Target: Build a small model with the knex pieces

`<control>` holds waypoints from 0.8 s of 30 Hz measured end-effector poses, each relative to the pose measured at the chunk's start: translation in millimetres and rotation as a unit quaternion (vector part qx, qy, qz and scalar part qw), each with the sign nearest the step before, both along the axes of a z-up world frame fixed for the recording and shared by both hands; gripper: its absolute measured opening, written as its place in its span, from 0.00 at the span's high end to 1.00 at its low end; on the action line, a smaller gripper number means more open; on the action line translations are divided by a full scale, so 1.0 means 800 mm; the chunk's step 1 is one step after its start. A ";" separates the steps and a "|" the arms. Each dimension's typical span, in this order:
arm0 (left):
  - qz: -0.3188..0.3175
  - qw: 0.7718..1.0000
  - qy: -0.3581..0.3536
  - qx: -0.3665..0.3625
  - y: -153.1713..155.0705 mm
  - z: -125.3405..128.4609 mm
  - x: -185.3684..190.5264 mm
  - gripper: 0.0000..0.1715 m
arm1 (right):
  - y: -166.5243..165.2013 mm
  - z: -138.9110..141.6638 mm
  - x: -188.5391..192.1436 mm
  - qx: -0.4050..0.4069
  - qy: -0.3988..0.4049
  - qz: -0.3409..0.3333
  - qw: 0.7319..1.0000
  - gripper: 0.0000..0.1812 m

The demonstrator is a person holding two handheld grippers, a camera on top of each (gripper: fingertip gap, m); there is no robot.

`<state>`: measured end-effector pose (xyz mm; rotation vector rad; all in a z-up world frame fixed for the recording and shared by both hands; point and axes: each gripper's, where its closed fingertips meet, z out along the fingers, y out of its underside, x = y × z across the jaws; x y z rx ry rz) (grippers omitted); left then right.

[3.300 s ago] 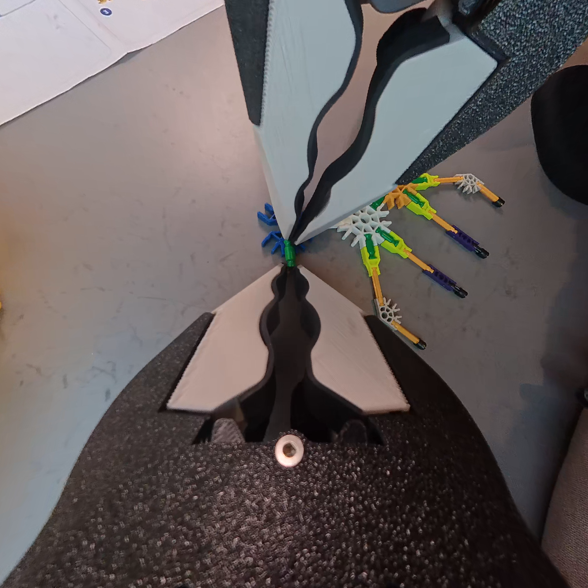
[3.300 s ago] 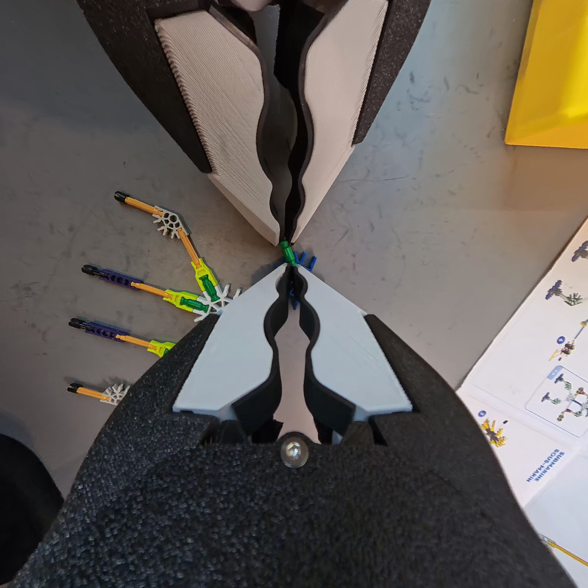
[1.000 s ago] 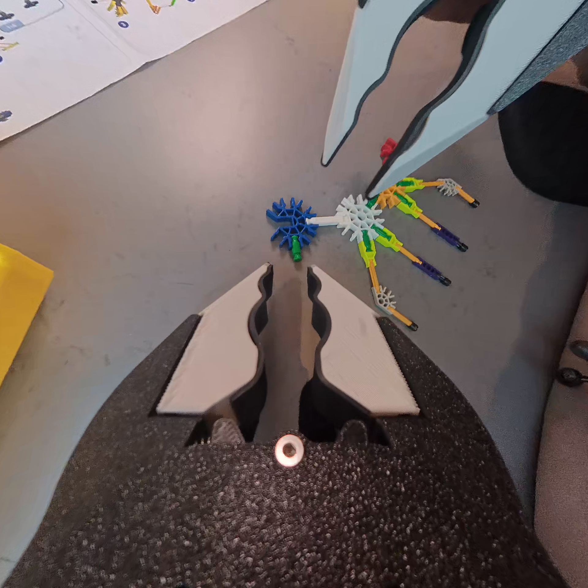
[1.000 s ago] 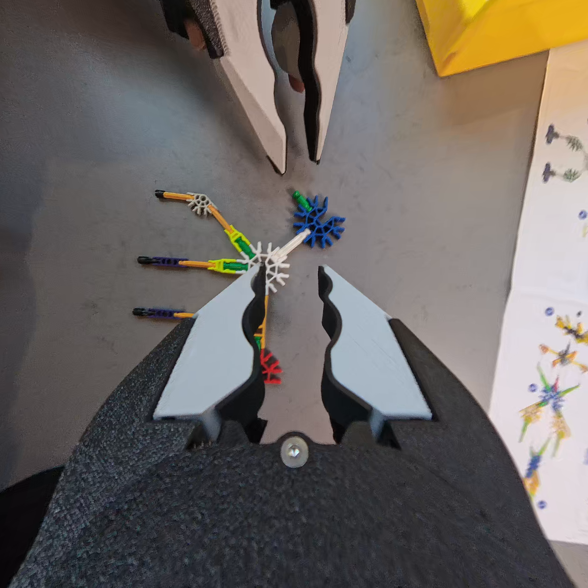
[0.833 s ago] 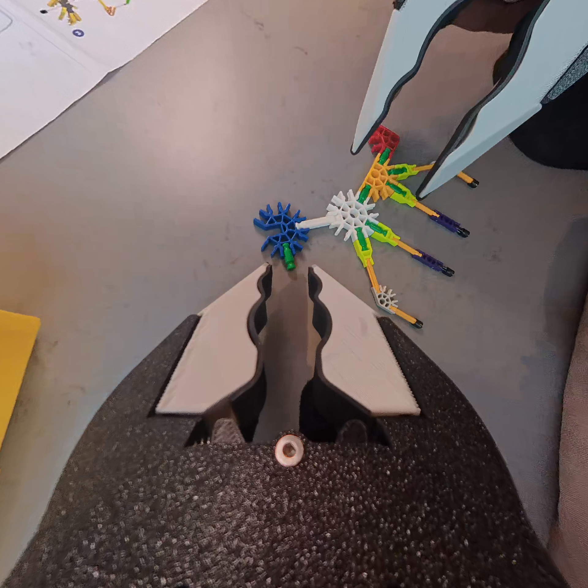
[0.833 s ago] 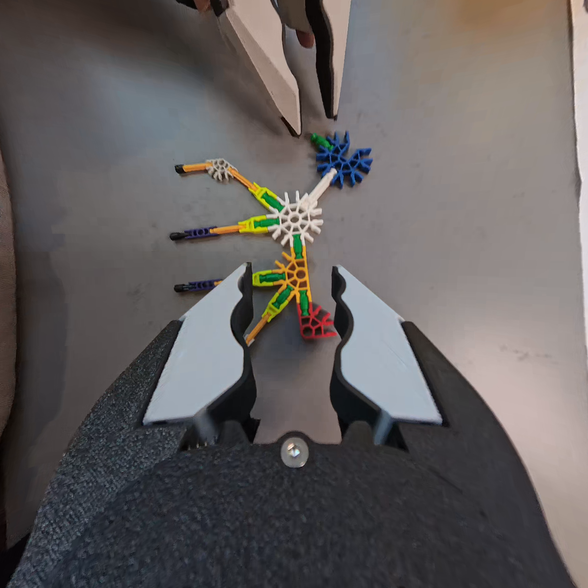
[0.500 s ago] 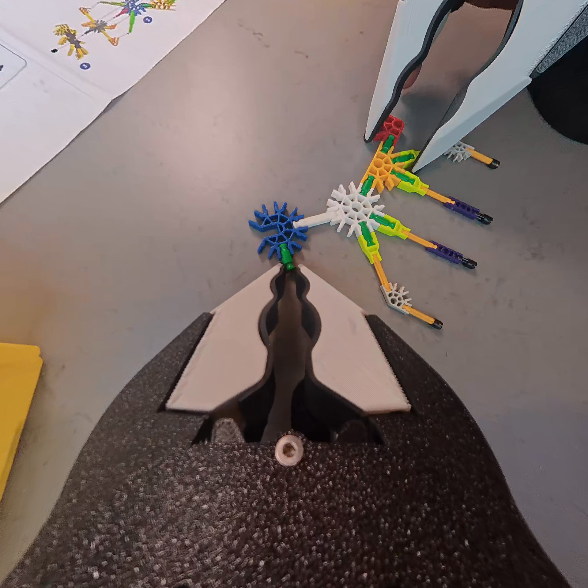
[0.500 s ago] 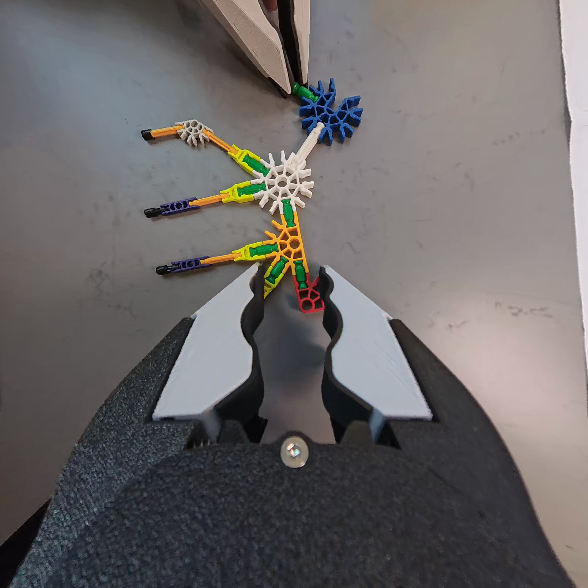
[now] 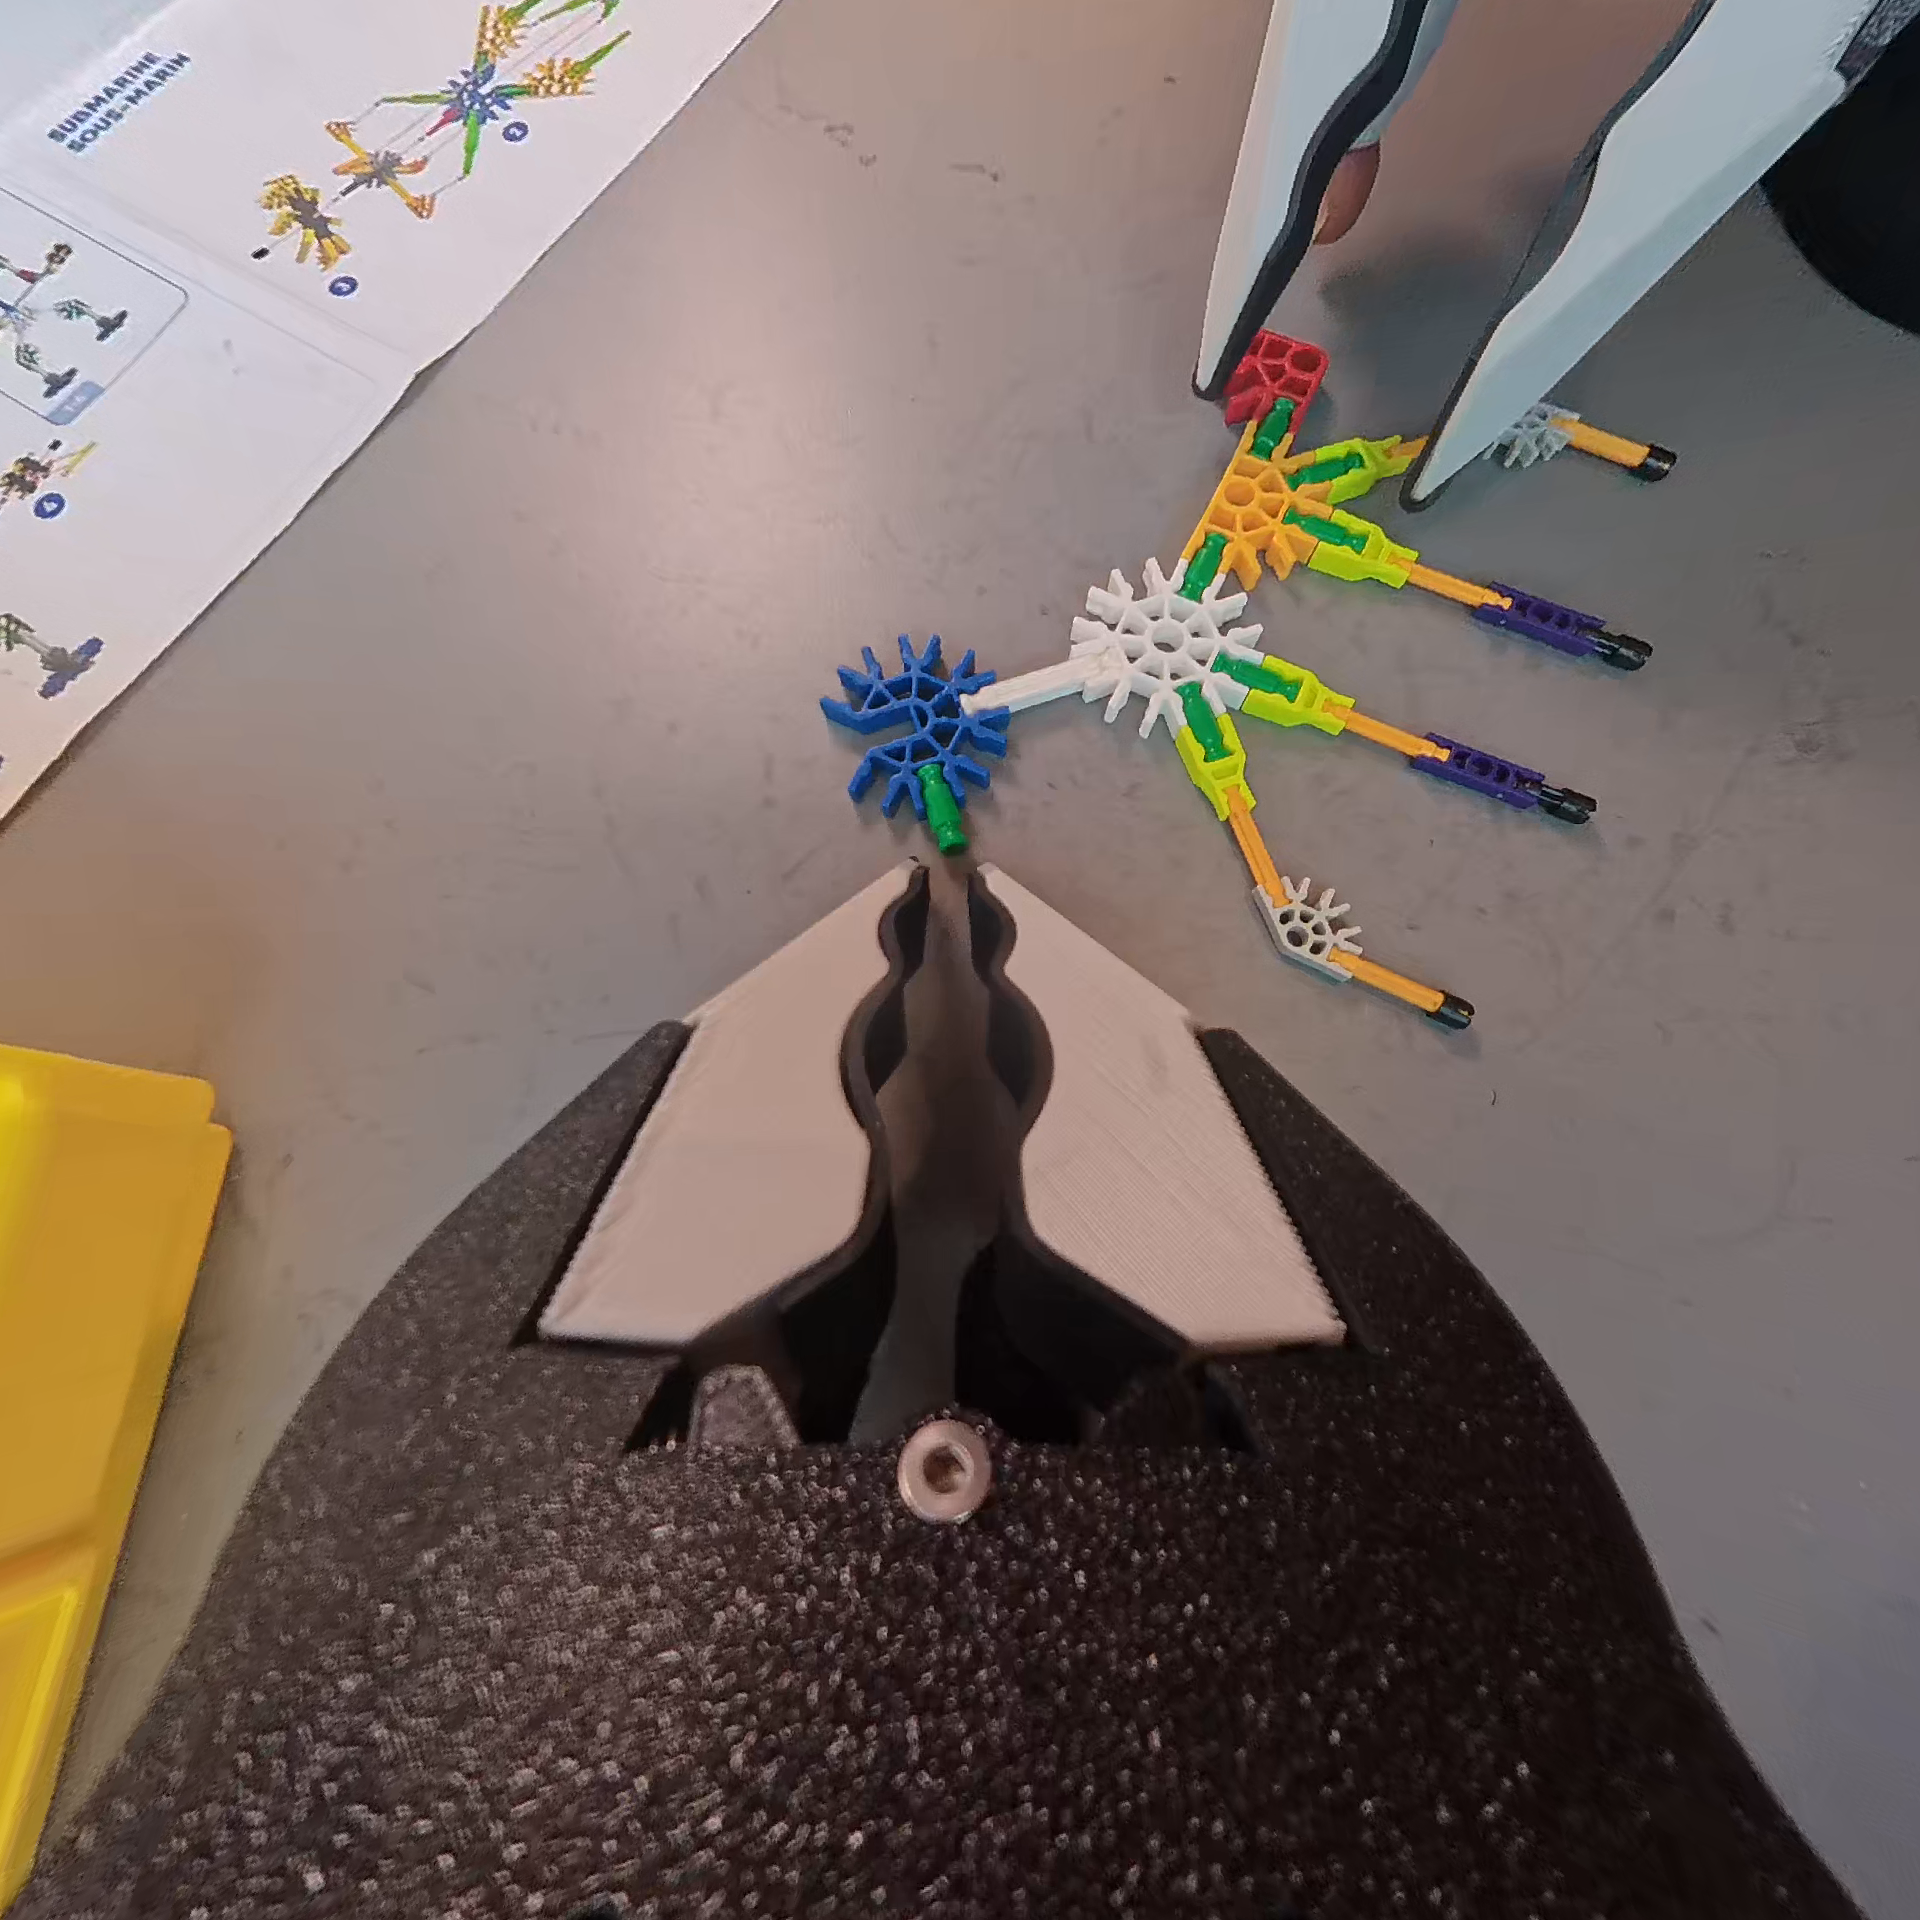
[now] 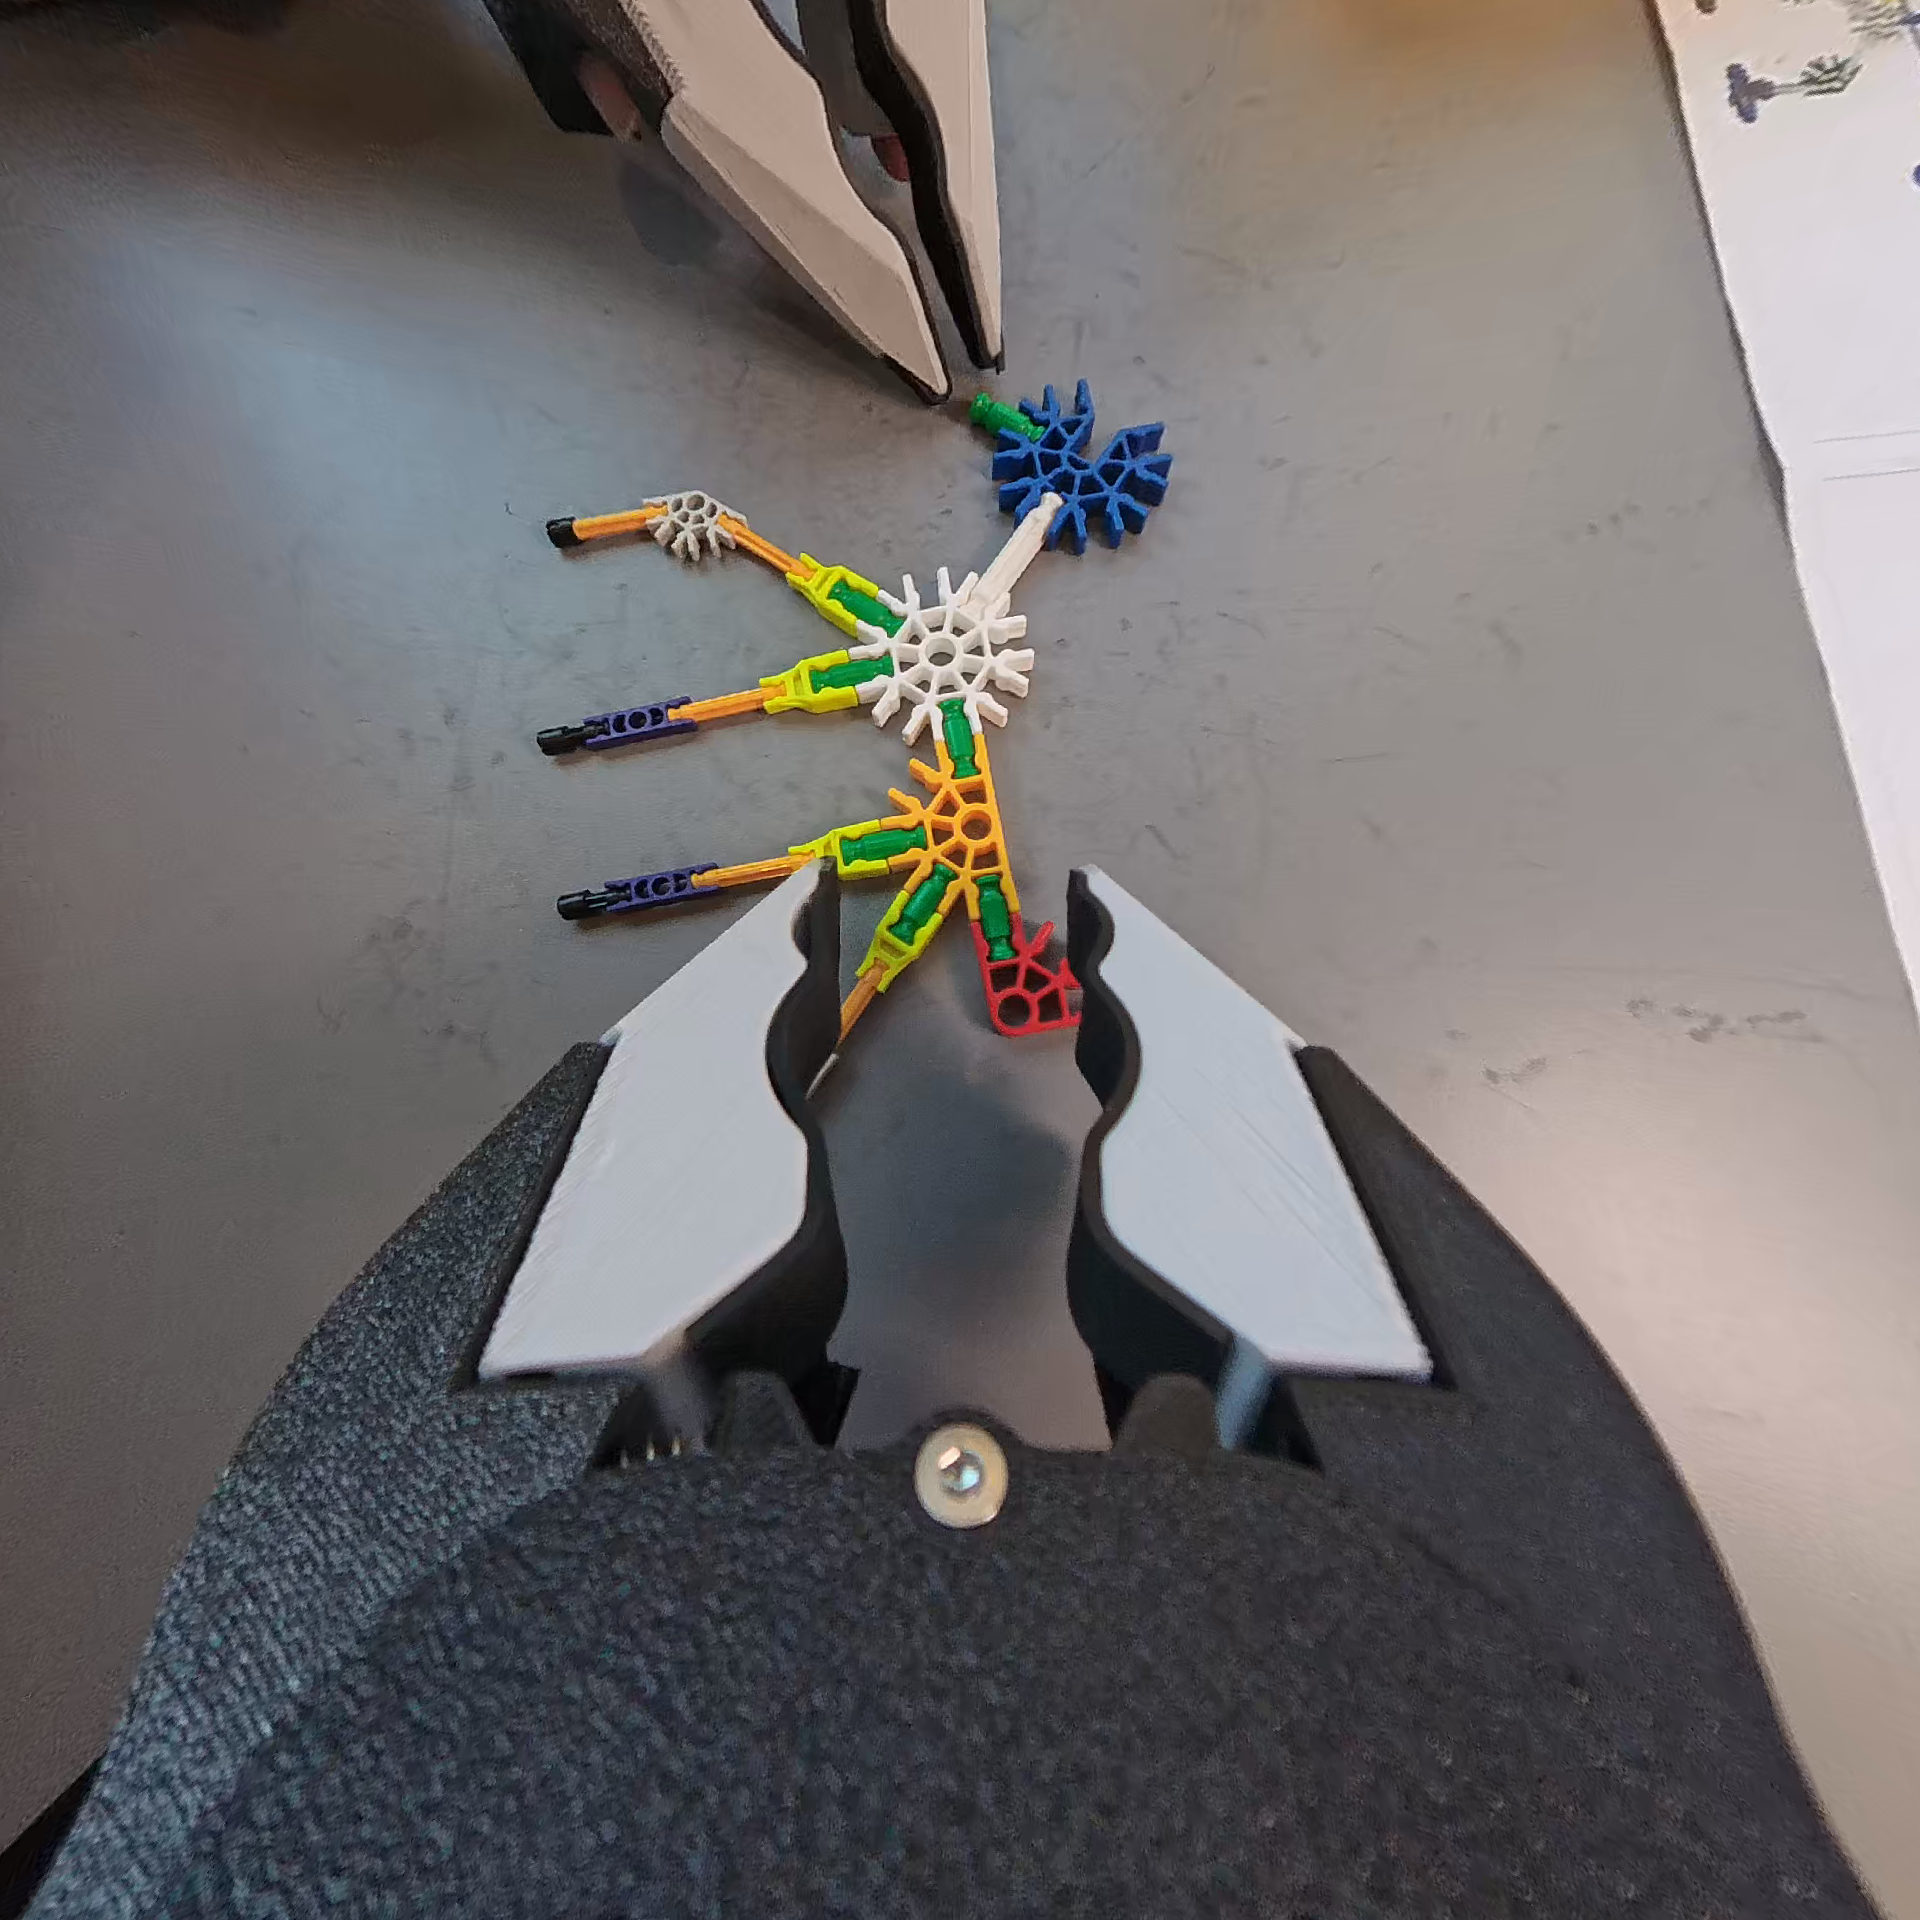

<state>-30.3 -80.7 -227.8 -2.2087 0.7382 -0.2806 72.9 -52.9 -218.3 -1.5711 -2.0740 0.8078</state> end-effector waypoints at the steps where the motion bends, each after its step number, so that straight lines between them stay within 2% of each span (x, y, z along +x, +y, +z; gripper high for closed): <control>1: 0.003 1.000 -0.003 0.003 0.001 0.001 -0.001 0.95 | 0.004 0.002 -0.001 0.003 0.010 -0.003 1.000 0.75; 4: 0.020 0.999 -0.026 0.021 0.009 0.010 -0.005 0.91 | 0.017 0.023 -0.014 0.009 0.083 -0.019 0.996 0.72; 6: 0.034 0.997 -0.054 0.049 0.016 0.026 -0.008 0.86 | 0.037 0.048 -0.027 0.017 0.154 -0.059 0.986 0.71; 11: 0.081 0.977 -0.099 0.171 0.031 0.088 -0.030 0.79 | 0.087 0.110 -0.037 0.009 0.314 -0.179 0.932 0.70; 17: 0.134 0.942 -0.115 0.286 0.033 0.142 -0.064 0.74 | 0.118 0.139 -0.022 0.053 0.375 -0.235 0.895 0.68; 24: 0.189 0.919 -0.133 0.318 0.032 0.164 -0.101 0.69 | 0.130 0.154 -0.009 0.102 0.396 -0.255 0.876 0.68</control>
